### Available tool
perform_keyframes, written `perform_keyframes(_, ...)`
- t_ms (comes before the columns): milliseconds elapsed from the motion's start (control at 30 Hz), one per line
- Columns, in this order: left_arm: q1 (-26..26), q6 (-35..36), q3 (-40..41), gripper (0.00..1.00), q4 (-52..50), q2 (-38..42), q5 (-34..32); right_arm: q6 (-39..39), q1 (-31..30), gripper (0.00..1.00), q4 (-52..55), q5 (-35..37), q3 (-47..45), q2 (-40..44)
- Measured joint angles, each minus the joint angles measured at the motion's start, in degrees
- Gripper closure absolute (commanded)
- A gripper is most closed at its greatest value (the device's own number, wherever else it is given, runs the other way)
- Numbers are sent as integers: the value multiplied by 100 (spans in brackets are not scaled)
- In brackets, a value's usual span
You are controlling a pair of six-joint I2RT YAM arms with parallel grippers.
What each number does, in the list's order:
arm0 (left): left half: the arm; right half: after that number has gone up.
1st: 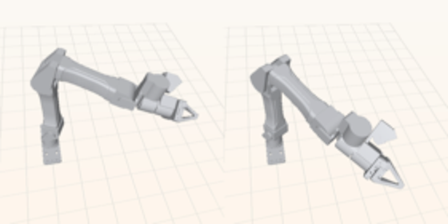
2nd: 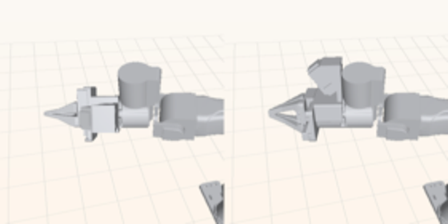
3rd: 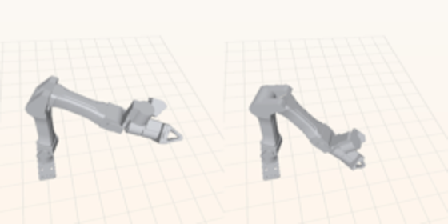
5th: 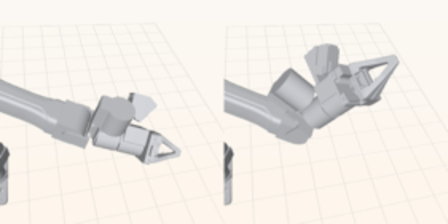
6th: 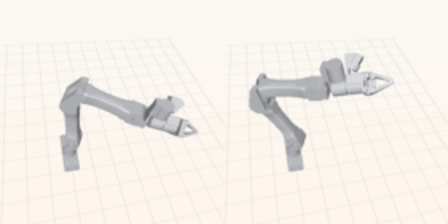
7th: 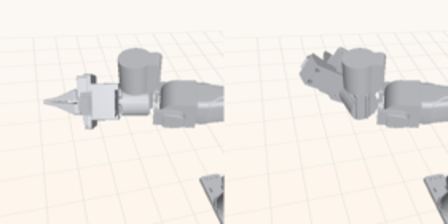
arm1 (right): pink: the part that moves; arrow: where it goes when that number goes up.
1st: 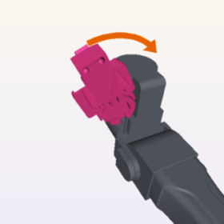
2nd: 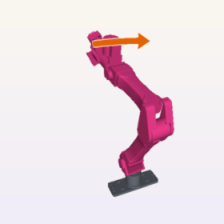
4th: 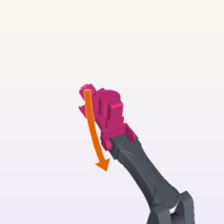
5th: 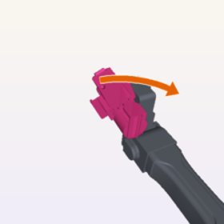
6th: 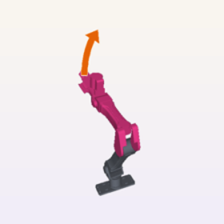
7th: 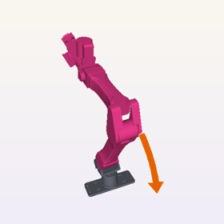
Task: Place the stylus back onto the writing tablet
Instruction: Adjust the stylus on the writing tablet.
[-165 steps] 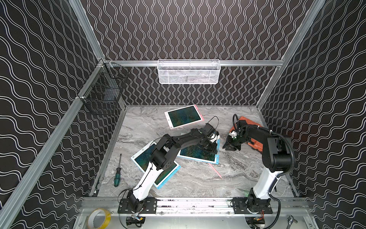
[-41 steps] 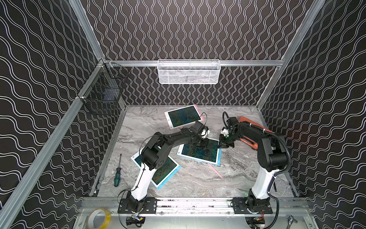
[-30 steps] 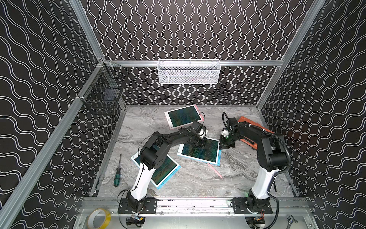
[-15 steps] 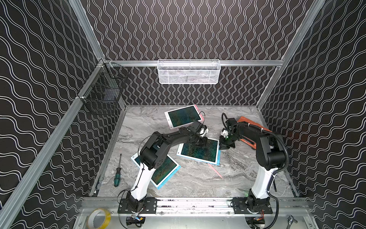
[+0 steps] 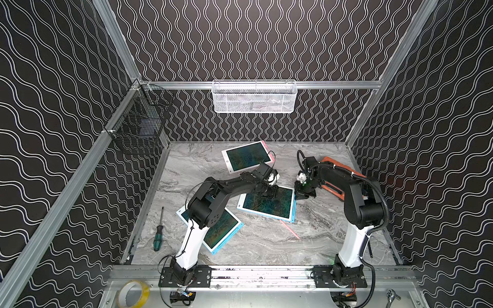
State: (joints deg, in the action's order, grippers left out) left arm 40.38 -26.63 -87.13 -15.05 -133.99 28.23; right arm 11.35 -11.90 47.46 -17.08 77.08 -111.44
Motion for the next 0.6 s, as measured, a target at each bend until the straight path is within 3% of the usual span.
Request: perform_keyframes(600,-15,2,315,84,129,116,-59,22,-186,100,28,-249,-302,-66)
